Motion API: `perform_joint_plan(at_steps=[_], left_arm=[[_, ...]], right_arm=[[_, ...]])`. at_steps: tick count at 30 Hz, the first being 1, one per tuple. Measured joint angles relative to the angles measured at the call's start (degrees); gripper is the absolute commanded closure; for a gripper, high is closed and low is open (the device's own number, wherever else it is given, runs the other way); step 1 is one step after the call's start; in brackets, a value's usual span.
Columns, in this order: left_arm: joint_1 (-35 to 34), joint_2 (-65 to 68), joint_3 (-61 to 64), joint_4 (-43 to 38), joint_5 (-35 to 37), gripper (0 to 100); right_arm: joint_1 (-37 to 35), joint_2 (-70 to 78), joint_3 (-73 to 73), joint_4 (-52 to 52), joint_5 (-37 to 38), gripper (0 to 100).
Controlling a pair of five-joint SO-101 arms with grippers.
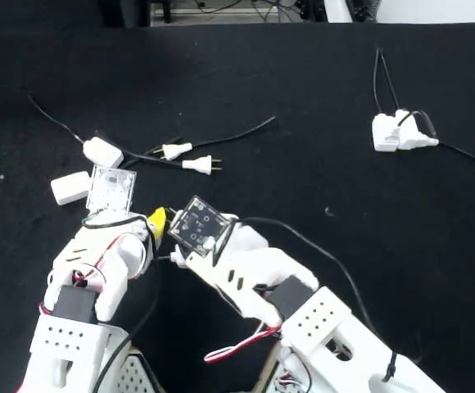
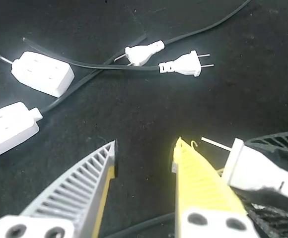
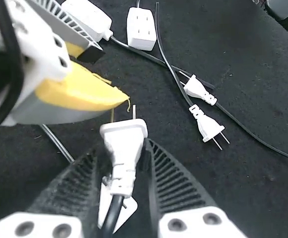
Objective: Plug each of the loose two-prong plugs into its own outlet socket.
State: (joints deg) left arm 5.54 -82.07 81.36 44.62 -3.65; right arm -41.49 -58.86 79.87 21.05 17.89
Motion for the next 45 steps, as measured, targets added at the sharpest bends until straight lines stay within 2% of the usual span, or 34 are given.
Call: perform_joint_plan(at_steps=[32,41,45], left_arm=[[2.02,0.26,0.0,1.32,-2.46,80],[2.81,16.53,-4.66,1.49,-2.64,80],[2.81,18.11,-5.63,1.49,-2.73,80]], right_arm=[[0.0,0.0,0.09,0.0,-0.35,98.8],[-0.88,-0.97,-0.09,-0.44,-0.53,98.8],[-0.97,-0.97,-0.09,-0.44,-0.53,98.8]])
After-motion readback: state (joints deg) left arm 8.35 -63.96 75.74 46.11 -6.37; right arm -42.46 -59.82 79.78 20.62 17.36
